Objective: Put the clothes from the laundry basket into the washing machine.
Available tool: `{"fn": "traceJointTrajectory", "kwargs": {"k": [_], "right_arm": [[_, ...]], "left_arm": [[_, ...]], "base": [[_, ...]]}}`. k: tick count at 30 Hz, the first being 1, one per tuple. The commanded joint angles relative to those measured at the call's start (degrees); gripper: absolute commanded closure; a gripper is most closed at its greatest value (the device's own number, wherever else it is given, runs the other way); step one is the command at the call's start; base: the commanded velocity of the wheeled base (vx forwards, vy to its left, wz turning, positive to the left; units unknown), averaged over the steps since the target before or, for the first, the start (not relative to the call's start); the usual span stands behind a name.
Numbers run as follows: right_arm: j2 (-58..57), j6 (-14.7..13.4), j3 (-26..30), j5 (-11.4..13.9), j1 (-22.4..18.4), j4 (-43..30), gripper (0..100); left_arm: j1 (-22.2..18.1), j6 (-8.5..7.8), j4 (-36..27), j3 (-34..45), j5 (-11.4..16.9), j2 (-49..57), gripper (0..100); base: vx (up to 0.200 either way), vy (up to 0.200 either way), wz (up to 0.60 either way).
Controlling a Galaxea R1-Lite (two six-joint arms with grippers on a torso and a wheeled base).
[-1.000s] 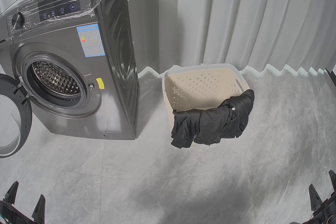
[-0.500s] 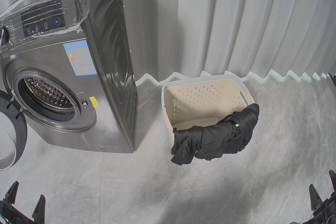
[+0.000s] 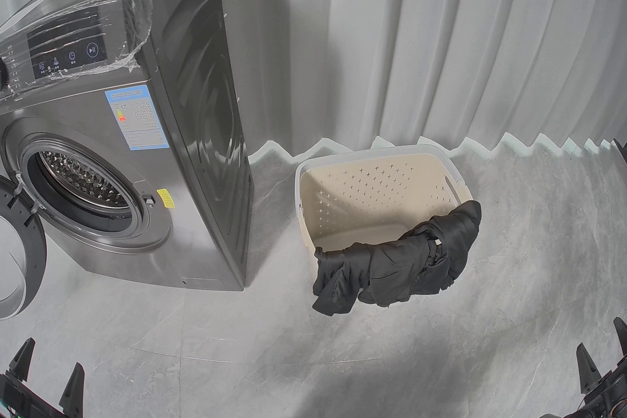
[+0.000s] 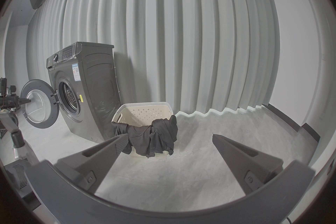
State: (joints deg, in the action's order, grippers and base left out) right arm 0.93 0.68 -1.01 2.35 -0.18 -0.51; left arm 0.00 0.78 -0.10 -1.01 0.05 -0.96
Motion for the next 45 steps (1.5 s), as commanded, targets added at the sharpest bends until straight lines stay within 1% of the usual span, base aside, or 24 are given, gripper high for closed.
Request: {"fn": "traceJointTrajectory", "kwargs": {"k": [1, 9, 33, 39, 45], "right_arm": [[-0.93, 0.02, 0.84, 0.02, 0.01, -0.02, 0], [-0.93, 0.02, 0.84, 0.02, 0.01, -0.02, 0], [-0.93, 0.02, 0.92, 0.02, 0.01, -0.02, 0], [-0.93, 0.02, 0.84, 0.02, 0.01, -0.02, 0], [-0.93, 0.02, 0.84, 0.02, 0.01, -0.02, 0]], "left_arm": [[0.00, 0.01, 0.01, 0.92, 0.04, 0.88, 0], [0.00, 0.01, 0.01, 0.92, 0.04, 0.88, 0], [0.00, 0.01, 0.01, 0.92, 0.04, 0.88, 0], [0.00, -0.08, 0.01, 0.92, 0.04, 0.88, 0], [0.00, 0.01, 0.01, 0.92, 0.04, 0.88, 0]], "base": [[0.000, -0.200, 0.00], [0.000, -0.200, 0.00], [0.000, 0.000, 0.00], [0.000, -0.200, 0.00], [0.000, 0.000, 0.00]]}}
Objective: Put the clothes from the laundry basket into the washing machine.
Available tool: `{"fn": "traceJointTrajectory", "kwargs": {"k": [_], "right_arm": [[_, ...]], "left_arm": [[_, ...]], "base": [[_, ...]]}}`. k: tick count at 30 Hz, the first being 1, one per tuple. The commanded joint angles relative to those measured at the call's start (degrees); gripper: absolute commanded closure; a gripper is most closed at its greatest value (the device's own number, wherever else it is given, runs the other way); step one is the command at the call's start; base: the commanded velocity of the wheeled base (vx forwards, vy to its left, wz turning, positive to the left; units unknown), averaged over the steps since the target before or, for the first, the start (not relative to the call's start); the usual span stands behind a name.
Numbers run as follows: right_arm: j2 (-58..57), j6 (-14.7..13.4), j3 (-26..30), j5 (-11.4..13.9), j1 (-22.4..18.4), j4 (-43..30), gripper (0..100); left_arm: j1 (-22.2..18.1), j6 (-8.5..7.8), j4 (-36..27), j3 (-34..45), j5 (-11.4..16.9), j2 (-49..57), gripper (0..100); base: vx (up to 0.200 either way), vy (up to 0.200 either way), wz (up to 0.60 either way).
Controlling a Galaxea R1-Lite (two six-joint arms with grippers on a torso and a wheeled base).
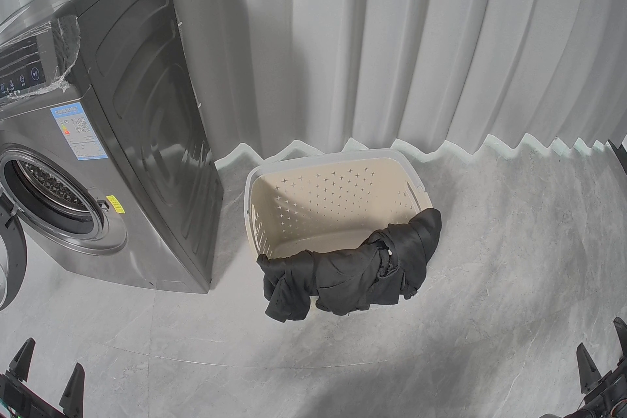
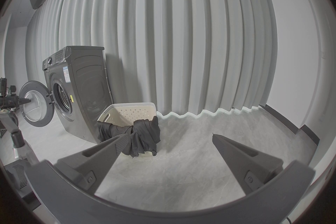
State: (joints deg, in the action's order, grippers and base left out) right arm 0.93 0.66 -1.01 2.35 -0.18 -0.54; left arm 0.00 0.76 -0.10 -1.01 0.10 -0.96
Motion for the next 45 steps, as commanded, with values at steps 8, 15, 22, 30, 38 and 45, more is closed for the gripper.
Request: {"fn": "traceJointTrajectory", "kwargs": {"k": [8, 15, 22, 30, 38, 45], "right_arm": [[-0.93, 0.04, 0.84, 0.02, 0.01, 0.01, 0], [-0.93, 0.04, 0.84, 0.02, 0.01, 0.01, 0], [-0.93, 0.04, 0.92, 0.02, 0.01, 0.01, 0], [-0.93, 0.04, 0.84, 0.02, 0.01, 0.01, 0], [-0.93, -0.04, 0.92, -0.07, -0.08, 0.10, 0], [-0.93, -0.39, 0.92, -0.07, 0.01, 0.18, 0]], "left_arm": [[0.00, -0.05, 0.01, 0.92, -0.01, 0.88, 0], [0.00, 0.04, 0.01, 0.92, -0.01, 0.88, 0], [0.00, 0.04, 0.01, 0.92, -0.01, 0.88, 0], [0.00, -0.05, 0.01, 0.92, -0.01, 0.88, 0], [0.00, -0.05, 0.01, 0.92, -0.01, 0.88, 0], [0.00, 0.04, 0.01, 0.92, -0.01, 0.88, 0]], "base": [[0.000, 0.000, 0.00], [0.000, 0.000, 0.00], [0.000, 0.000, 0.00], [0.000, 0.000, 0.00], [0.000, 0.000, 0.00], [0.000, -0.200, 0.00]]}}
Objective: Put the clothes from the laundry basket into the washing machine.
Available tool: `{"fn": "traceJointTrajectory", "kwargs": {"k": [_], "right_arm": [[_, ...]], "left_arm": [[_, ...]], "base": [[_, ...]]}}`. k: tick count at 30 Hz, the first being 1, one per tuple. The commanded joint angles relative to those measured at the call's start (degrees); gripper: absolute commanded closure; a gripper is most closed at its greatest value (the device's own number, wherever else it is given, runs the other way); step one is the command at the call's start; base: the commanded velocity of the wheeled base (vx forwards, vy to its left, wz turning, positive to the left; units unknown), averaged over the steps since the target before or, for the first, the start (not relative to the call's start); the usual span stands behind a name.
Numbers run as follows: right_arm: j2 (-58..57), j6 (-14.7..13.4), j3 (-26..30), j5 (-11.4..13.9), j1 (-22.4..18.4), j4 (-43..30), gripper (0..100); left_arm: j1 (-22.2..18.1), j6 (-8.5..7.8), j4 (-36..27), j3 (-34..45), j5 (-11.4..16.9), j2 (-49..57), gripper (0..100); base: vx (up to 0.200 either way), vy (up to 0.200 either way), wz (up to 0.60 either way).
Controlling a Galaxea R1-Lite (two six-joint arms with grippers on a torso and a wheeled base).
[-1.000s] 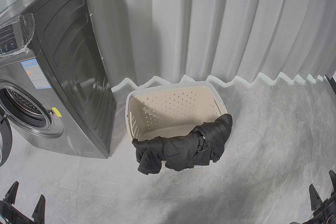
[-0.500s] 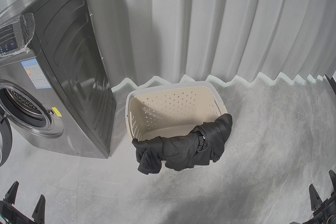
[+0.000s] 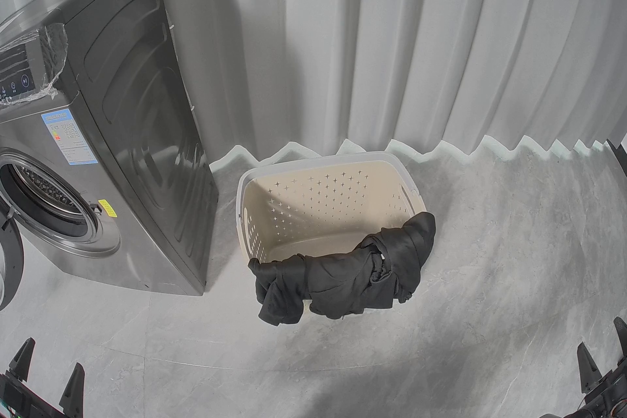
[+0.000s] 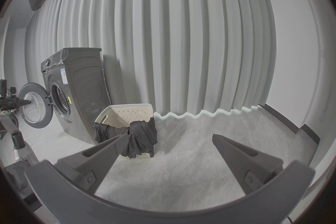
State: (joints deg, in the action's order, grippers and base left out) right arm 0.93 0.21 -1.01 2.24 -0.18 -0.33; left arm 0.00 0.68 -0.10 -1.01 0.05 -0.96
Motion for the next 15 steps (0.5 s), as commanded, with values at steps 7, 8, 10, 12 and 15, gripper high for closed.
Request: {"fn": "traceJointTrajectory", "kwargs": {"k": [7, 8, 10, 12, 15], "right_arm": [[-0.93, 0.14, 0.92, 0.04, 0.01, -0.02, 0], [-0.93, 0.14, 0.92, 0.04, 0.01, -0.02, 0], [-0.93, 0.14, 0.92, 0.04, 0.01, -0.02, 0], [-0.93, 0.06, 0.92, 0.04, 0.01, -0.02, 0], [-0.93, -0.03, 0.92, 0.04, 0.01, -0.02, 0]], "left_arm": [[0.00, 0.02, 0.01, 0.92, 0.04, 0.88, 0], [0.00, 0.02, 0.01, 0.92, 0.04, 0.88, 0], [0.00, 0.02, 0.01, 0.92, 0.04, 0.88, 0], [0.00, 0.02, 0.01, 0.92, 0.04, 0.88, 0], [0.00, -0.07, 0.01, 0.92, 0.04, 0.88, 0]], "base": [[0.000, 0.000, 0.00], [0.000, 0.000, 0.00], [0.000, 0.000, 0.00], [0.000, 0.000, 0.00], [0.000, 0.000, 0.00]]}}
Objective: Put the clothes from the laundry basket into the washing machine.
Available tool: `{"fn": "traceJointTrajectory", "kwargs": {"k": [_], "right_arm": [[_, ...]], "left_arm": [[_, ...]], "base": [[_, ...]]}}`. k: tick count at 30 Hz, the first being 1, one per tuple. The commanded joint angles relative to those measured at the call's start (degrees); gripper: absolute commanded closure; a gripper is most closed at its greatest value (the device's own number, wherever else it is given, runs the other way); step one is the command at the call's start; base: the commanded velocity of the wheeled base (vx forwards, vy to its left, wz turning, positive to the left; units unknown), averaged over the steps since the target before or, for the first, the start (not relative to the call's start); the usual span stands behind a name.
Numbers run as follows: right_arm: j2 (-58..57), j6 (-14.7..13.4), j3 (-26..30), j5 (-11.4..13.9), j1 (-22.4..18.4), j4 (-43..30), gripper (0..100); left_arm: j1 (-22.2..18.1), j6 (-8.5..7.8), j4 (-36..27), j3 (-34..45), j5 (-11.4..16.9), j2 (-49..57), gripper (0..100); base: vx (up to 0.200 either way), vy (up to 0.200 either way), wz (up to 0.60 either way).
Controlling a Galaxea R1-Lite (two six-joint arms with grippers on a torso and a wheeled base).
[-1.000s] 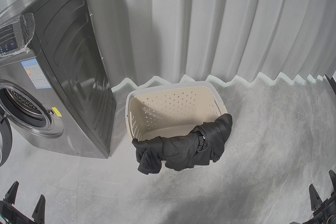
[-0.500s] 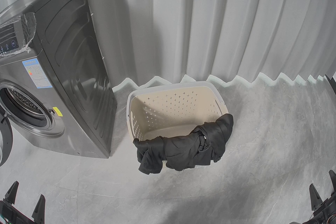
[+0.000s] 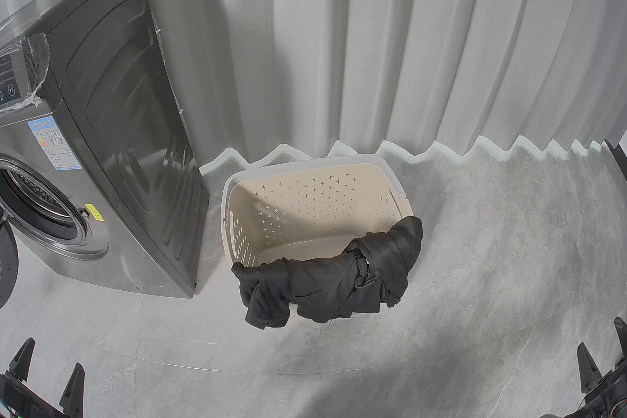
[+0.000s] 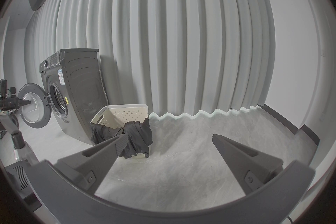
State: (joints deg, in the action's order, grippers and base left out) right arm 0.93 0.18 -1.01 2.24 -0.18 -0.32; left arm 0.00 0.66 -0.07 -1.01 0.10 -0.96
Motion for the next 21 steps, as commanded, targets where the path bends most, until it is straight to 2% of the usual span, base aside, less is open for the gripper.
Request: {"fn": "traceJointTrajectory", "kwargs": {"k": [1, 3, 6, 9, 11, 12, 13, 14, 16, 18, 21], "right_arm": [[-0.93, -0.01, 0.92, 0.04, -0.08, -0.03, 0], [-0.93, -0.01, 0.92, 0.04, -0.08, -0.03, 0], [-0.93, -0.18, 0.92, -0.13, -0.08, -0.03, 0], [-0.93, -0.53, 1.01, -1.72, -0.17, 0.05, 0], [-0.93, -0.45, 0.40, -1.80, -0.17, 0.93, 0], [-0.93, -0.27, -1.36, -1.80, 0.01, 3.74, 0], [-0.93, -0.18, -3.65, -1.45, 0.01, 4.71, 0], [-0.93, -0.18, -3.65, -1.45, 0.01, 4.71, 0], [3.03, -0.89, -7.78, 0.92, 0.36, 2.95, 0], [8.74, -1.94, -7.69, 1.80, 0.89, 1.46, 0], [15.51, -1.68, -7.25, 2.50, 2.20, 1.37, 0]], "left_arm": [[0.00, 0.04, -0.01, 0.92, -0.01, 0.88, 0], [0.00, 0.22, -0.01, 0.92, -0.10, 0.88, 0], [0.00, 0.40, -0.01, 0.92, -0.19, 0.88, 0], [0.00, 0.31, -0.01, 0.92, -0.19, 0.88, 0], [0.00, 0.31, -0.01, 0.92, -0.19, 0.88, 0], [0.00, 0.40, -0.01, 0.92, -0.19, 0.88, 0], [0.00, 0.31, -0.01, 0.92, -0.19, 0.88, 0], [0.00, 0.31, -0.01, 0.92, -0.19, 0.88, 0], [0.00, 0.22, -0.01, 0.92, -0.19, 0.88, 0], [0.00, 0.13, -0.01, 0.92, -0.19, 0.88, 0], [0.00, 0.04, -0.01, 0.92, -0.10, 0.88, 0]], "base": [[0.000, 0.000, 0.00], [0.000, 0.000, 0.00], [0.200, 0.000, 0.00], [0.000, 0.000, 0.00], [0.000, 0.000, 0.00], [0.000, 0.000, 0.00], [0.000, 0.000, 0.00], [0.000, 0.000, 0.00], [0.000, 0.000, 0.00], [0.000, 0.000, 0.00], [0.000, 0.000, 0.00]]}}
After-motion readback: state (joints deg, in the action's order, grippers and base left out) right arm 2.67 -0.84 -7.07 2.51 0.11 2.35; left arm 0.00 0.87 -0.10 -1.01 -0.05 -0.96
